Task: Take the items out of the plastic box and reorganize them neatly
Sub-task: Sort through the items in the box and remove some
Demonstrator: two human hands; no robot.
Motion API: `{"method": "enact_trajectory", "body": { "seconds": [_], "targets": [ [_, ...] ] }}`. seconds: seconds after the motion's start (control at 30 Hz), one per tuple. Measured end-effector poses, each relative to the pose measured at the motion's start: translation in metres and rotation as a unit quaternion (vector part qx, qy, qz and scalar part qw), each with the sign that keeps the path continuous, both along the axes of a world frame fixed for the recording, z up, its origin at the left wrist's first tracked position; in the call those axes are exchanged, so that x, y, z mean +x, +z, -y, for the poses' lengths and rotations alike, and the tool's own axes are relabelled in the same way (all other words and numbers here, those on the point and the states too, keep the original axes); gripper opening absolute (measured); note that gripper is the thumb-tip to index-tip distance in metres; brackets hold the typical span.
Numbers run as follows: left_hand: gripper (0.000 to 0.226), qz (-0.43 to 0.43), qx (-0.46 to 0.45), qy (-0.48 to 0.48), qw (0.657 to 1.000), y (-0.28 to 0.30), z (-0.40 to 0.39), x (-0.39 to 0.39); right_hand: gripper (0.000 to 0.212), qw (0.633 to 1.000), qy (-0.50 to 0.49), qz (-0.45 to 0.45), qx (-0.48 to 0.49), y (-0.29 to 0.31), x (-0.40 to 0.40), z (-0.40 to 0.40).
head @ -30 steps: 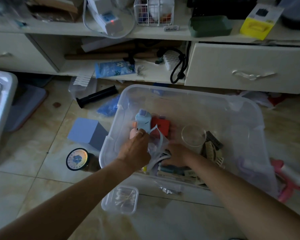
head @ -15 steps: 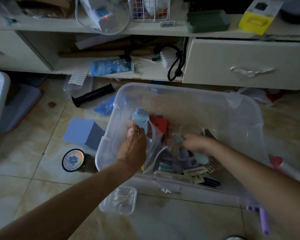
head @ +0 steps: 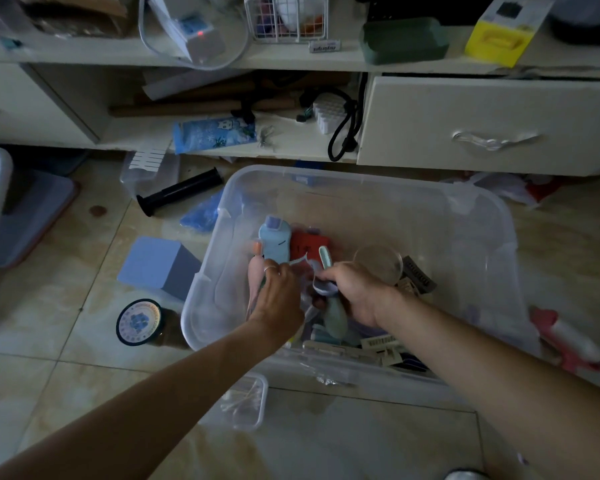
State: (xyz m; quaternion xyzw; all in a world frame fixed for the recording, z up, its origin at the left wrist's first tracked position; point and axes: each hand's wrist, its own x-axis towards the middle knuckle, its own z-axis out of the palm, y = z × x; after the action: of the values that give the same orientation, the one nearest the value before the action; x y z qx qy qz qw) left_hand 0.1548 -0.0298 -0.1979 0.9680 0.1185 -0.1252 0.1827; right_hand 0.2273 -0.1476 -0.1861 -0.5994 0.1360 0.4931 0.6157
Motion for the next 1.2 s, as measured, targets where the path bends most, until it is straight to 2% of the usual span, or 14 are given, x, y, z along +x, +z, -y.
{"method": "enact_trajectory", "body": {
  "seconds": [0.13, 0.27, 0.37, 0.43, 0.53, 0.7, 0.8, 0.87, 0.93, 1.0, 1.1, 1.2],
  "targets": [
    [0.055, 0.020, -0.024, 0.011, 0.999, -0.008, -0.003, 0.002, 0.018, 0.984, 0.161, 0.022, -0.070, 0.008, 0.004, 0.016],
    [0.058, 0.037, -0.052, -0.015, 0.998, -0.007, 0.001, 0.001, 0.021, 0.932, 0.325, 0.077, -0.144, 0.011, 0.012, 0.015],
    [0.065, 0.025, -0.063, -0.004, 0.998, -0.005, -0.004, 0.000, 0.022, 0.903, 0.370, 0.150, -0.155, 0.015, 0.020, 0.016],
    [0.068, 0.034, -0.080, -0.010, 0.996, -0.005, -0.006, -0.001, 0.018, 0.897, 0.386, 0.155, -0.148, 0.019, 0.025, 0.018],
    [0.071, 0.053, -0.094, -0.054, 0.993, 0.000, -0.001, -0.001, 0.010, 0.872, 0.431, 0.137, -0.188, 0.021, 0.028, 0.018],
    [0.068, 0.077, -0.108, -0.139, 0.981, 0.005, 0.016, -0.005, 0.033, 0.941, 0.256, 0.018, -0.221, 0.003, 0.027, 0.005],
    [0.059, 0.074, -0.110, -0.157, 0.979, -0.003, 0.014, -0.002, 0.020, 0.967, 0.145, -0.047, -0.206, -0.011, 0.019, -0.008],
    [0.054, 0.066, -0.116, -0.150, 0.980, -0.004, 0.012, -0.002, 0.009, 0.974, 0.111, -0.078, -0.182, -0.013, 0.012, -0.013],
    [0.050, 0.062, -0.110, -0.141, 0.982, -0.003, 0.011, -0.004, 0.012, 0.978, 0.110, -0.099, -0.147, -0.015, 0.010, -0.014],
    [0.046, 0.057, -0.101, -0.136, 0.984, 0.002, 0.011, -0.004, 0.012, 0.983, 0.098, -0.082, -0.129, -0.017, 0.011, -0.014],
    [0.050, 0.040, -0.101, -0.116, 0.987, 0.006, 0.013, -0.002, 0.002, 0.985, 0.042, 0.027, -0.166, -0.024, 0.008, -0.013],
    [0.050, 0.001, -0.093, -0.076, 0.993, 0.002, 0.015, -0.003, 0.014, 0.975, 0.055, 0.094, -0.192, -0.030, 0.001, -0.015]
  ]
}}
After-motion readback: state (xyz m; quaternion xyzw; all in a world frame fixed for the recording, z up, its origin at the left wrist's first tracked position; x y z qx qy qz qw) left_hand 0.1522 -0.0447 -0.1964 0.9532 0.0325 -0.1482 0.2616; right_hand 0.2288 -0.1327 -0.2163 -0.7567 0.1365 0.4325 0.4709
